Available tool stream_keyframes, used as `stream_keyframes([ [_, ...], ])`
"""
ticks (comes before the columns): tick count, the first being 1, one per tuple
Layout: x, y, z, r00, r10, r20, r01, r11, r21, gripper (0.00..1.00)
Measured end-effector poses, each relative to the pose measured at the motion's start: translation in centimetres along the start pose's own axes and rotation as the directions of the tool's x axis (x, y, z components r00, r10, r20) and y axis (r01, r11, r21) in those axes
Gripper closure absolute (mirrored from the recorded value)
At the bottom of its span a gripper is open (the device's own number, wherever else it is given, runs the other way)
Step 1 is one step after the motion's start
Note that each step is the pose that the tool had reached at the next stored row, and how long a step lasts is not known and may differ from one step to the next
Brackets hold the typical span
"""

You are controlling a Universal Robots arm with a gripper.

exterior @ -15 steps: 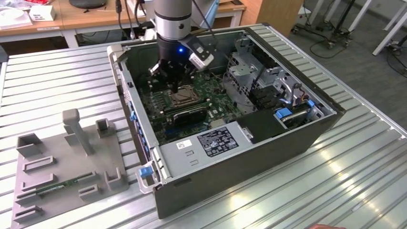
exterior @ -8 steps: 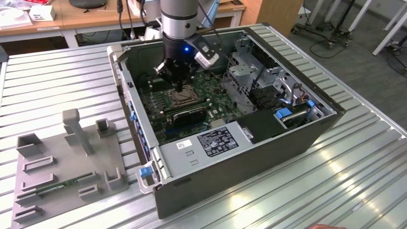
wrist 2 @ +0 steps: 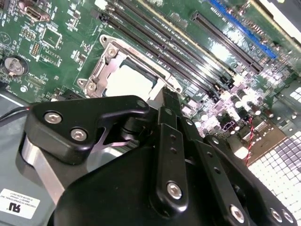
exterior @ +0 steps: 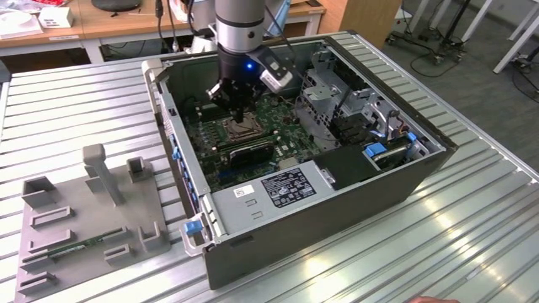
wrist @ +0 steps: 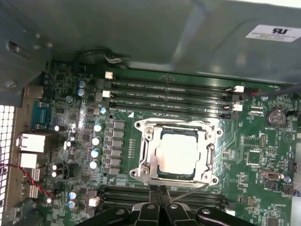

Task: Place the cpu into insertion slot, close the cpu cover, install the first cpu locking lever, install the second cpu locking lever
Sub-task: 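Install the second cpu locking lever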

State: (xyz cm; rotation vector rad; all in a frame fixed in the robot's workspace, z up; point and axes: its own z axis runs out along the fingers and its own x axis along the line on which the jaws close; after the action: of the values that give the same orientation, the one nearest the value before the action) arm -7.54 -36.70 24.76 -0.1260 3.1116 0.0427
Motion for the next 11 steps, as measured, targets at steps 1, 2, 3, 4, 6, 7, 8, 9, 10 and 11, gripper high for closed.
stream_keyframes([
  [1,0.01,-0.10,0.00,1.0000,0.000,-0.0001,0.000,1.0000,0.0007,0.89],
  [2,0.02,-0.21,-0.01,1.0000,0.000,-0.0001,0.000,1.0000,0.0013,0.89],
  [3,0.02,-0.30,-0.01,1.0000,0.000,-0.0002,0.000,1.0000,0.0020,0.89],
  [4,0.03,-0.38,-0.01,1.0000,0.000,-0.0002,0.000,1.0000,0.0027,0.89],
  [6,0.04,-0.46,0.02,1.0000,0.000,-0.0002,0.000,1.0000,0.0035,0.89],
  [7,0.04,-0.46,0.07,1.0000,0.000,-0.0002,0.000,1.0000,0.0038,0.89],
  [8,0.05,-0.47,0.15,1.0000,0.000,-0.0002,0.000,1.0000,0.0039,0.89],
  [9,0.05,-0.48,0.27,1.0000,0.000,-0.0003,0.000,1.0000,0.0040,0.89],
  [10,0.05,-0.48,0.41,1.0000,0.000,-0.0003,0.000,1.0000,0.0040,0.89],
  [11,0.06,-0.49,0.58,1.0000,0.000,-0.0002,0.000,1.0000,0.0040,0.89],
])
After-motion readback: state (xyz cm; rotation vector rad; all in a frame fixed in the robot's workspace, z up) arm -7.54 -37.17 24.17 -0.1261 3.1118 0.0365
